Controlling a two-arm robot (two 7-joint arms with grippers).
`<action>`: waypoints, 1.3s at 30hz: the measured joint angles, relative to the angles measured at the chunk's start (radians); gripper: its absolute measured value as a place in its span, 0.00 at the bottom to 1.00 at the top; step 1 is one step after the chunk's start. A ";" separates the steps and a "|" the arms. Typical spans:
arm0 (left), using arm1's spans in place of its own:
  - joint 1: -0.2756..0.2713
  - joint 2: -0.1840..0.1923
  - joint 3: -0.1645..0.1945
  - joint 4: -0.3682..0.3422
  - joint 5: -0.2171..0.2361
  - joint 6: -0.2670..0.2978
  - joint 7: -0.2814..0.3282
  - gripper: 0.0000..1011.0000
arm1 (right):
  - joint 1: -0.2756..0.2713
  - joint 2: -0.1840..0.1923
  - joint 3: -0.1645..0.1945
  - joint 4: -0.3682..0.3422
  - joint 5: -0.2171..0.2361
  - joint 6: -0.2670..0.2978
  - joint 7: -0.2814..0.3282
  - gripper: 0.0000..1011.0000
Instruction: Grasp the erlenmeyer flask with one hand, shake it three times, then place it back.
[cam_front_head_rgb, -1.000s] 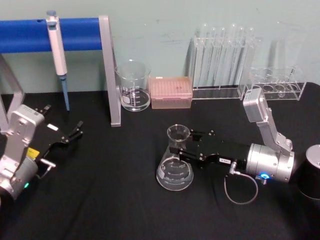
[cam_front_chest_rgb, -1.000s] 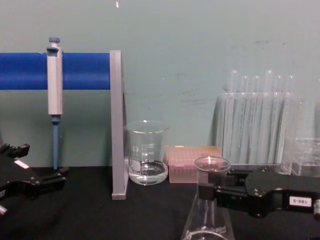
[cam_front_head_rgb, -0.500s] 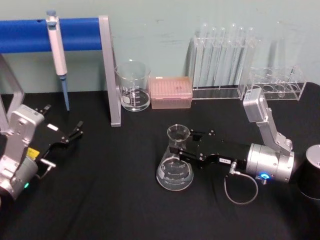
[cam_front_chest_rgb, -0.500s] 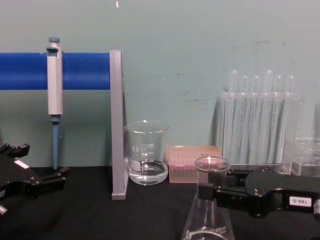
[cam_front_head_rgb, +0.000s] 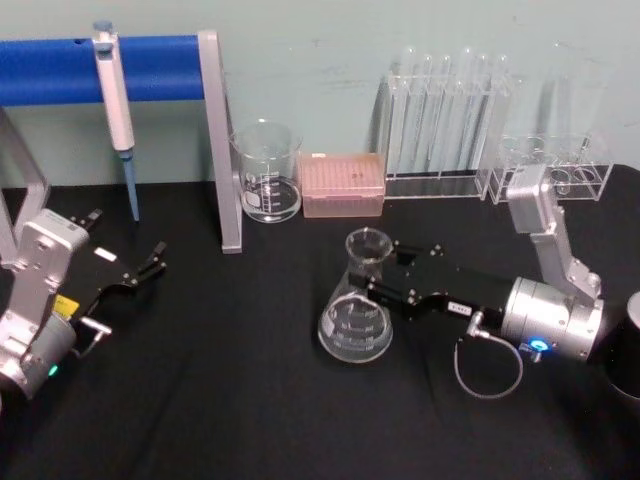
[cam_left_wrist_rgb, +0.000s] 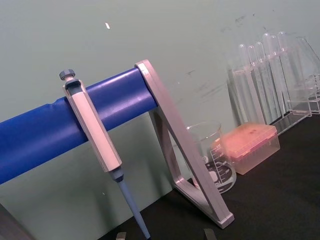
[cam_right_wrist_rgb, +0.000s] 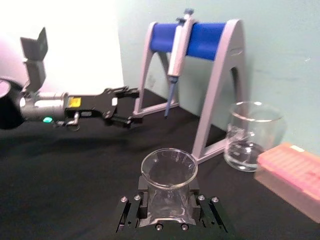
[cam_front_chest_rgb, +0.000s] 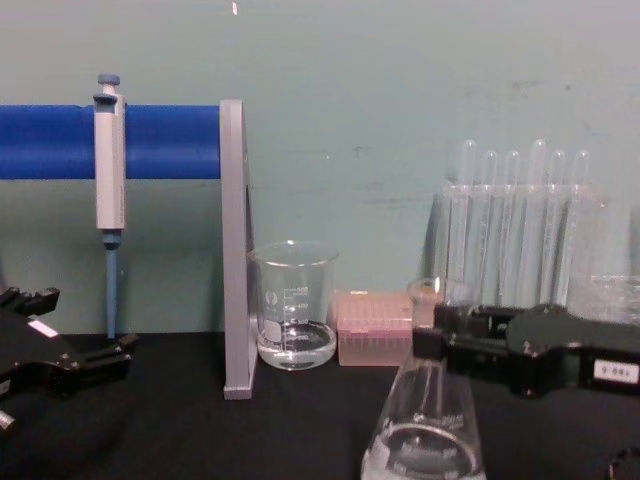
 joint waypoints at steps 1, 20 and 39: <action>0.000 0.000 0.000 0.000 0.000 0.000 0.000 0.99 | -0.005 0.002 0.005 -0.009 0.002 0.003 -0.009 0.44; 0.000 0.000 0.000 0.000 0.000 0.000 0.000 0.99 | -0.140 0.021 0.163 -0.301 -0.015 0.114 -0.348 0.44; 0.000 0.000 0.000 0.000 0.000 0.000 0.000 0.99 | -0.221 -0.041 0.244 -0.410 -0.132 0.142 -0.536 0.44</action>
